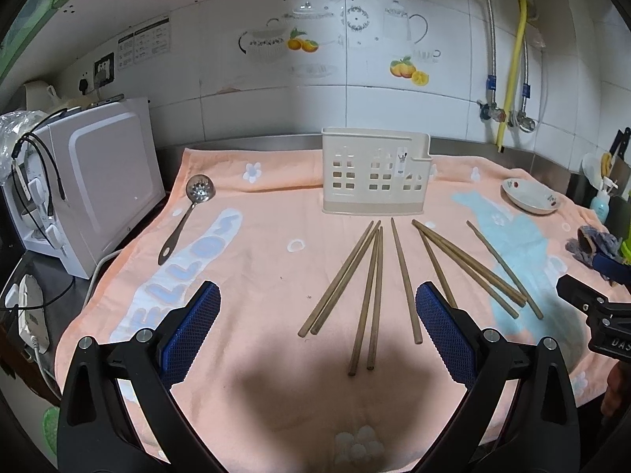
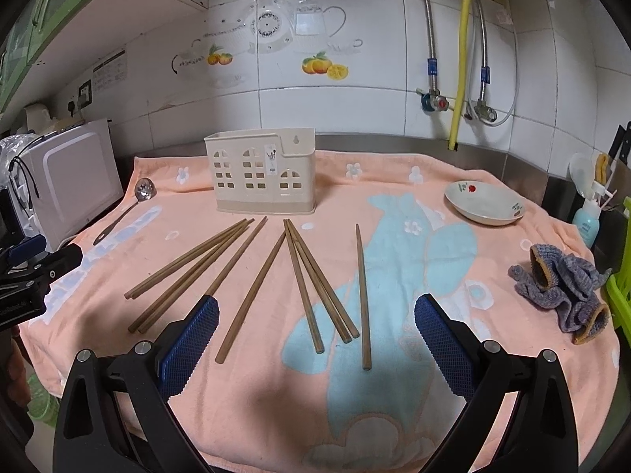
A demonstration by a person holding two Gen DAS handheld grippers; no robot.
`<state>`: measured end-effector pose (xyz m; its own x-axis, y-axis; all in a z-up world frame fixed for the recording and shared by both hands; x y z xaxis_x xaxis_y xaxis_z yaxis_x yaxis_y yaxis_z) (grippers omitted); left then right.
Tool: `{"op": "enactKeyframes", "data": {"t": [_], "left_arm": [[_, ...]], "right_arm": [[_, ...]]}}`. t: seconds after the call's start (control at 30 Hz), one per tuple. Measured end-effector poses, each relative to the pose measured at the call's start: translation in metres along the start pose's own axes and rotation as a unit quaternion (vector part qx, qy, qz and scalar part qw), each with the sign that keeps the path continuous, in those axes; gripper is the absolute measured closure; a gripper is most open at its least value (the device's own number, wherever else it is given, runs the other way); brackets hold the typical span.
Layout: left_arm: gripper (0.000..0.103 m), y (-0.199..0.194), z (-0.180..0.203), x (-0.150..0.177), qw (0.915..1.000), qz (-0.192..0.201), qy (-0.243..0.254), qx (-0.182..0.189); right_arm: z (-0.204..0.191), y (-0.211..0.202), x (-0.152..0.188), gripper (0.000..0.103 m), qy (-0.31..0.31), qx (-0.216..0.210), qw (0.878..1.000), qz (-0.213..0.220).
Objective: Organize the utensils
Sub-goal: 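Move the left tool toward a wooden chopstick while the right tool approaches another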
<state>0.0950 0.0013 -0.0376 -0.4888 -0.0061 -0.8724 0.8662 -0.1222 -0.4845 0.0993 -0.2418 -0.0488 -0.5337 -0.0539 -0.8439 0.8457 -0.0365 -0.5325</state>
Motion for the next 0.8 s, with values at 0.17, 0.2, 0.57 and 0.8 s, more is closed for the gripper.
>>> {"op": "enactKeyframes", "data": {"t": [0.17,0.2,0.57,0.8], "left_arm": [[0.005,0.012,-0.003,0.002,0.9999,-0.014,-0.004,0.003],[0.005,0.015,-0.003,0.002,0.9998,-0.017,-0.005,0.004],[0.005,0.044,-0.013,0.005,0.9989,-0.045,-0.013,0.008],[0.006,0.066,-0.018,0.008,0.9976,-0.066,-0.013,0.016]], "right_arm": [[0.001,0.011,0.002,0.007,0.000,0.001,1.000,-0.013],[0.001,0.014,0.002,0.007,0.000,0.001,1.000,-0.016],[0.009,0.045,0.007,0.007,-0.001,0.013,0.999,-0.046],[0.018,0.065,0.009,0.008,0.003,0.021,0.998,-0.062]]}}
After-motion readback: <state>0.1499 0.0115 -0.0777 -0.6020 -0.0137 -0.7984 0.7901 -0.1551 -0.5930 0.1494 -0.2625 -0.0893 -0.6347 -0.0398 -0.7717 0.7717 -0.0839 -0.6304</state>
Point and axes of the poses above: each gripper's, at about its wrist camera, not at the fingertips, and y roughly the way its jaws point, z to its right, x to its underside, the point moved 4 cm from there along y, roughly the way its jaws point, and after that the axes turned 9 degrees about x, right-handed, at the moved point
